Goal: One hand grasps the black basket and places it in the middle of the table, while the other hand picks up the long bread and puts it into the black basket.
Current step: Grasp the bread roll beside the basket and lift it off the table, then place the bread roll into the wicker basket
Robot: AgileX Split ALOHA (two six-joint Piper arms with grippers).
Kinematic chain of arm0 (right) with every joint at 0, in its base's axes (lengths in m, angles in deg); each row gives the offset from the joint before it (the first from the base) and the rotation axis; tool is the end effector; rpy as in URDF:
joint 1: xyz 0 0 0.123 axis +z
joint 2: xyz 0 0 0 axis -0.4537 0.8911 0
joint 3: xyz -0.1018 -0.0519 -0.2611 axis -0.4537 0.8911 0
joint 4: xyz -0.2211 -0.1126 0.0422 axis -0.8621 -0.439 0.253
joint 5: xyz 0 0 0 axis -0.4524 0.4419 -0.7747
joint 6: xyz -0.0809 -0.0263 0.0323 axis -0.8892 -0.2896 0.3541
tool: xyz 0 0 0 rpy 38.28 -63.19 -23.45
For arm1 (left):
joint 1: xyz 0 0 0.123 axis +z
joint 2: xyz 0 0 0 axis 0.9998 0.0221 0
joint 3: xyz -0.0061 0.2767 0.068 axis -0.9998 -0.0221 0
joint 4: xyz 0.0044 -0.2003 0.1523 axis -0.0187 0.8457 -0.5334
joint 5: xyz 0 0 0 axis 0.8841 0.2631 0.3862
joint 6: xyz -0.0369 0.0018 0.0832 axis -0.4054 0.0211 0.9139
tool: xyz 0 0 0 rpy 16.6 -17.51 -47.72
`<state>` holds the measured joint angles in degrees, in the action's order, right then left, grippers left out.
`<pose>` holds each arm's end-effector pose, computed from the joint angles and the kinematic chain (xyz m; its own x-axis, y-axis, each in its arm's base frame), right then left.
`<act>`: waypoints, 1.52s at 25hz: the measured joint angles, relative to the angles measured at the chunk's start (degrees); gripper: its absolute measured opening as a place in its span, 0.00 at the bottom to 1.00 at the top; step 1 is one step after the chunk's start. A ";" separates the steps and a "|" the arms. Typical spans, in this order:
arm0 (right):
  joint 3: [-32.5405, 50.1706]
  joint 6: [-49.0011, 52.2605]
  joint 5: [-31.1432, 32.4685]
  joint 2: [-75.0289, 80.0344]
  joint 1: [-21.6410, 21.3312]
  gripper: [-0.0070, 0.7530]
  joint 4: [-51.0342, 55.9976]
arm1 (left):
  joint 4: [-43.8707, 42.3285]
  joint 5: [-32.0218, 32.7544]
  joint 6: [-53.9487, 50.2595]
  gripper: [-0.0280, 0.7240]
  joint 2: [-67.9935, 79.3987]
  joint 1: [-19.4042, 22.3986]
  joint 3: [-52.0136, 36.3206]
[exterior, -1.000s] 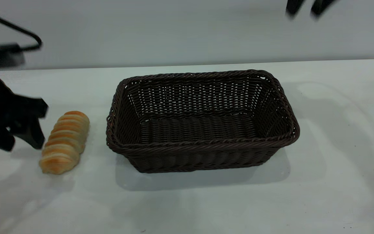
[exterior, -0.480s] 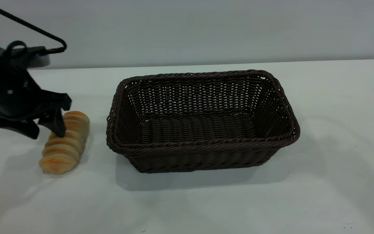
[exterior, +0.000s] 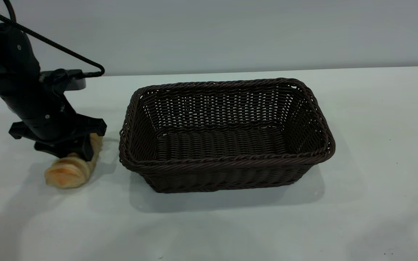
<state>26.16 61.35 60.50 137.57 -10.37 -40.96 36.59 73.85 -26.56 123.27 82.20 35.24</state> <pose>0.1770 0.0717 0.3386 -0.8377 -0.3906 -0.3817 -0.4689 0.8728 0.1358 0.4002 -0.0488 0.0383 -0.9228 0.0014 -0.3853 0.0307 0.9971 -0.0699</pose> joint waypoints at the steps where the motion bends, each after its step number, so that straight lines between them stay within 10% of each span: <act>1: 3.73 0.39 0.00 -3.35 0.00 0.64 -0.56 | -0.15 0.16 0.11 0.30 -0.15 0.00 -0.01; 11: 30.66 2.84 -2.97 -37.56 0.00 0.64 -7.49 | -2.00 8.90 3.03 0.17 -19.59 -1.24 -0.26; 23: 32.67 6.26 -6.06 -52.08 0.00 0.58 -11.38 | -2.08 -2.58 4.87 0.17 -21.04 -23.65 -0.26; 28: 32.95 7.26 -6.11 -52.08 0.00 0.54 -12.24 | -2.38 -8.18 6.16 0.18 -11.68 -26.50 -0.26; 38: 32.97 7.31 -6.11 -53.51 0.00 0.53 -12.24 | -5.12 -4.49 6.75 0.85 -11.80 -26.43 -0.26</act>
<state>59.13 68.65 54.38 84.06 -10.37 -53.20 31.47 69.35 -19.80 111.47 55.77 34.98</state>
